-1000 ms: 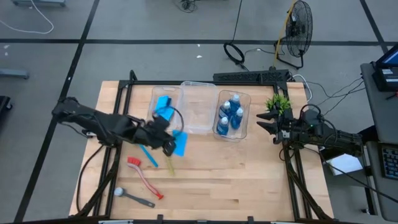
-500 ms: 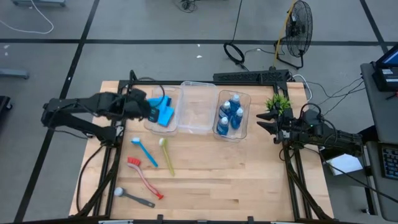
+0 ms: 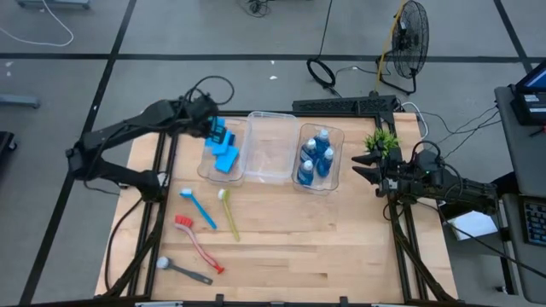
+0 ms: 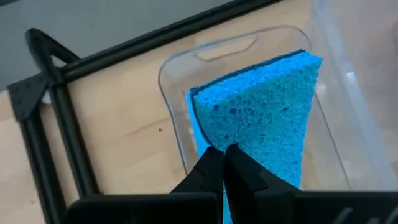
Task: Pick & Place Kitchen Sink Supplies
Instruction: Put the blue sponge into the left transparent bin
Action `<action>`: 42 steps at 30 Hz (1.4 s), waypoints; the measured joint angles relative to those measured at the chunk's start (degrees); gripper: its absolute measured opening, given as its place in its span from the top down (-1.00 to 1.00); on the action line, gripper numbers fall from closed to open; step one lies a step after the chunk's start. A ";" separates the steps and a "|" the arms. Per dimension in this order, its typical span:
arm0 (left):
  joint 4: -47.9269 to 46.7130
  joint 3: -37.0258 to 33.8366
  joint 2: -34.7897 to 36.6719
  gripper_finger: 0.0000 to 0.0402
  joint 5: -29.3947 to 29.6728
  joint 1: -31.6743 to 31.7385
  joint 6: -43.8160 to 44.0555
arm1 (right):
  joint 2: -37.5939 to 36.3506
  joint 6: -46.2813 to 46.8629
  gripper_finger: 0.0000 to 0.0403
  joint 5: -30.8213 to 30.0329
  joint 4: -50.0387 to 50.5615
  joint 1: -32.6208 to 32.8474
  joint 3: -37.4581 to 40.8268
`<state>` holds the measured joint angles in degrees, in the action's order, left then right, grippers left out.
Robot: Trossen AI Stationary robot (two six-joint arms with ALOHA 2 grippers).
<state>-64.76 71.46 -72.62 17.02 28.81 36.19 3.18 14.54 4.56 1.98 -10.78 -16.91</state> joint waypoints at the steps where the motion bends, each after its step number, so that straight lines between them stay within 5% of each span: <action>1: 0.90 0.00 -0.91 1.00 -0.87 1.37 -1.37 | 0.00 -0.01 0.30 -0.01 0.00 0.01 0.00; 7: 5.84 -0.02 -4.75 1.00 -9.32 7.51 -8.02 | 0.00 -0.21 0.30 -0.02 0.00 -0.01 0.00; 14: 5.57 -1.30 -7.04 1.00 -11.21 10.36 -9.34 | 0.00 -0.87 0.30 0.00 0.00 0.01 0.00; 26: 17.12 -12.40 -6.78 1.00 -20.12 10.11 -5.55 | 0.00 -0.43 0.30 0.00 0.00 0.01 0.00; 42: 17.14 -18.50 -6.78 1.00 -26.58 10.21 -2.44 | 0.00 -0.44 0.30 0.00 0.00 -0.01 0.00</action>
<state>-47.62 52.96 -79.40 -9.56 39.03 33.75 3.18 14.10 4.56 1.98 -10.79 -16.91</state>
